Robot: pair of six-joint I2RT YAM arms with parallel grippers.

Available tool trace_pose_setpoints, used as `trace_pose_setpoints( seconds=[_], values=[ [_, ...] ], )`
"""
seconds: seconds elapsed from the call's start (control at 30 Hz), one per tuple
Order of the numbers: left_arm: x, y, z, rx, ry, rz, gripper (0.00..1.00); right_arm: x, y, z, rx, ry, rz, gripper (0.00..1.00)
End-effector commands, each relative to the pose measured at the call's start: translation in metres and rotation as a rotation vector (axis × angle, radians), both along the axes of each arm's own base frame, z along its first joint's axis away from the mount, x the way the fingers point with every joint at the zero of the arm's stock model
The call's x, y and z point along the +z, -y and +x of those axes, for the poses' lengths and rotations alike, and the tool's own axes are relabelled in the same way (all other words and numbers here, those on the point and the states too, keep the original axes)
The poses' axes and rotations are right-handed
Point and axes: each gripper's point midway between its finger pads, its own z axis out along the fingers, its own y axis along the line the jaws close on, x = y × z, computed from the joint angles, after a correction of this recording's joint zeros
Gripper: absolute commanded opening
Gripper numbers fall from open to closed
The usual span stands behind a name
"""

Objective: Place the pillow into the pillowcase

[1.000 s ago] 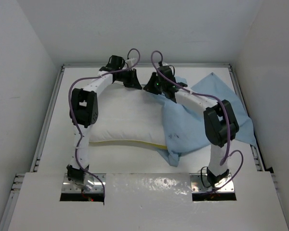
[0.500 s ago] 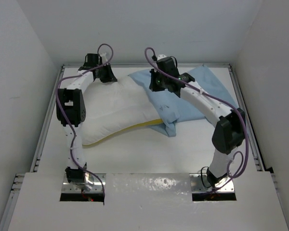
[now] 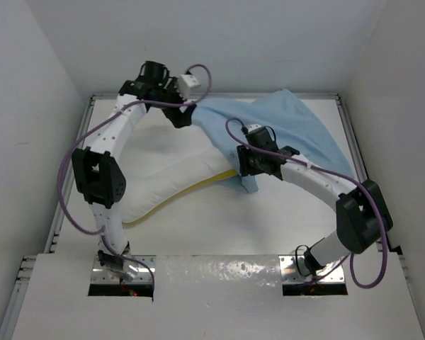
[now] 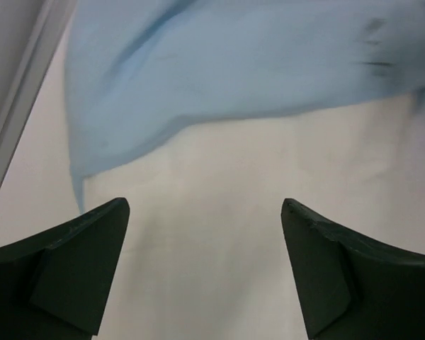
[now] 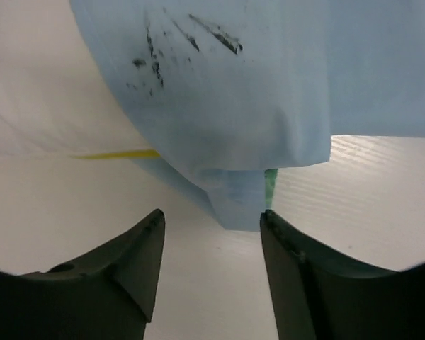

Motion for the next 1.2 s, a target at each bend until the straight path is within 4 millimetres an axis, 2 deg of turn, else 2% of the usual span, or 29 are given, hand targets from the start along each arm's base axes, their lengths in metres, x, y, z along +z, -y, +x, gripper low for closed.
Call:
trace_pose_setpoints(
  seconds=[0.0,0.03,0.07,0.1,0.13,0.17,0.2,0.27,0.3,0.33,0.37,0.43,0.47,0.53,0.57,0.6,0.67,0.7,0.77,0.87,0.93,0.97,1.0,1.03,1.07,1.13,1.17],
  values=[
    [-0.005,0.027,-0.091,-0.379,-0.038,0.295,0.89,0.009,0.006,0.007,0.011,0.130,0.011,0.59],
    [-0.030,0.026,-0.118,-0.414,-0.132,0.342,0.99,0.006,0.005,0.005,0.019,0.133,0.016,0.69],
    [-0.044,0.024,-0.131,-0.413,-0.178,0.385,1.00,-0.001,0.007,0.002,0.019,0.124,0.014,0.72],
    [-0.073,0.027,-0.159,-0.452,-0.263,0.425,1.00,-0.016,0.012,-0.007,0.015,0.098,0.006,0.74],
    [-0.076,0.031,-0.164,-0.430,-0.246,0.430,1.00,-0.017,0.011,-0.007,0.009,0.112,0.022,0.75],
    [-0.086,0.026,-0.168,-0.408,-0.247,0.480,1.00,-0.021,0.012,-0.009,0.006,0.110,0.027,0.75],
    [-0.100,0.031,-0.179,-0.408,-0.236,0.505,1.00,-0.028,0.011,-0.013,0.006,0.107,0.041,0.75],
    [-0.114,0.025,-0.180,-0.357,-0.209,0.580,1.00,-0.035,0.010,-0.015,0.015,0.109,0.049,0.75],
    [-0.117,0.023,-0.174,-0.318,-0.187,0.594,1.00,-0.037,0.008,-0.014,0.017,0.112,0.060,0.75],
    [-0.118,0.026,-0.159,-0.242,-0.137,0.585,1.00,-0.038,0.004,-0.007,0.008,0.130,0.079,0.73],
    [-0.123,0.008,-0.149,-0.157,-0.103,0.666,1.00,-0.043,0.002,-0.007,0.009,0.126,0.087,0.72],
    [-0.121,0.002,-0.124,-0.004,-0.011,0.687,1.00,-0.050,-0.003,0.001,-0.007,0.141,0.107,0.66],
    [-0.122,0.001,-0.121,0.024,-0.005,0.678,1.00,-0.055,-0.003,0.000,-0.011,0.136,0.114,0.64],
    [-0.131,0.009,-0.124,0.041,-0.023,0.625,0.98,-0.054,-0.011,0.008,-0.030,0.166,0.165,0.59],
    [-0.139,0.010,-0.129,0.036,-0.045,0.611,0.95,-0.061,-0.012,0.008,-0.036,0.156,0.168,0.56],
    [-0.146,0.015,-0.132,0.033,-0.065,0.579,0.84,-0.059,-0.014,0.015,-0.063,0.179,0.194,0.56],
    [-0.157,0.015,-0.142,0.033,-0.104,0.564,0.70,-0.064,-0.016,0.018,-0.080,0.185,0.204,0.56],
    [-0.161,0.015,-0.145,0.041,-0.121,0.554,0.63,-0.059,-0.019,0.024,-0.078,0.208,0.227,0.58],
    [-0.166,0.014,-0.152,0.052,-0.149,0.540,0.62,-0.057,-0.025,0.025,-0.061,0.213,0.256,0.58],
    [-0.158,0.015,-0.152,0.094,-0.172,0.491,0.79,-0.036,-0.036,0.022,-0.015,0.250,0.331,0.62],
    [-0.148,0.026,-0.151,0.090,-0.198,0.429,0.82,-0.019,-0.038,0.021,-0.009,0.299,0.372,0.65],
    [-0.134,0.036,-0.146,0.075,-0.201,0.394,0.82,-0.018,-0.037,0.016,-0.005,0.299,0.383,0.66],
    [-0.125,0.043,-0.145,0.057,-0.203,0.365,0.82,-0.004,-0.036,0.016,0.001,0.327,0.398,0.67],
    [-0.117,0.055,-0.147,0.022,-0.222,0.313,0.83,0.000,-0.036,0.014,0.007,0.332,0.394,0.68],
    [-0.102,0.066,-0.143,0.007,-0.220,0.276,0.86,0.002,-0.034,0.013,0.015,0.327,0.381,0.69],
    [-0.089,0.076,-0.138,-0.009,-0.221,0.228,0.90,0.005,-0.034,0.013,0.017,0.322,0.372,0.72],
    [-0.092,0.076,-0.138,-0.007,-0.228,0.239,0.91,0.002,-0.033,0.013,0.015,0.316,0.364,0.72]
  ],
)
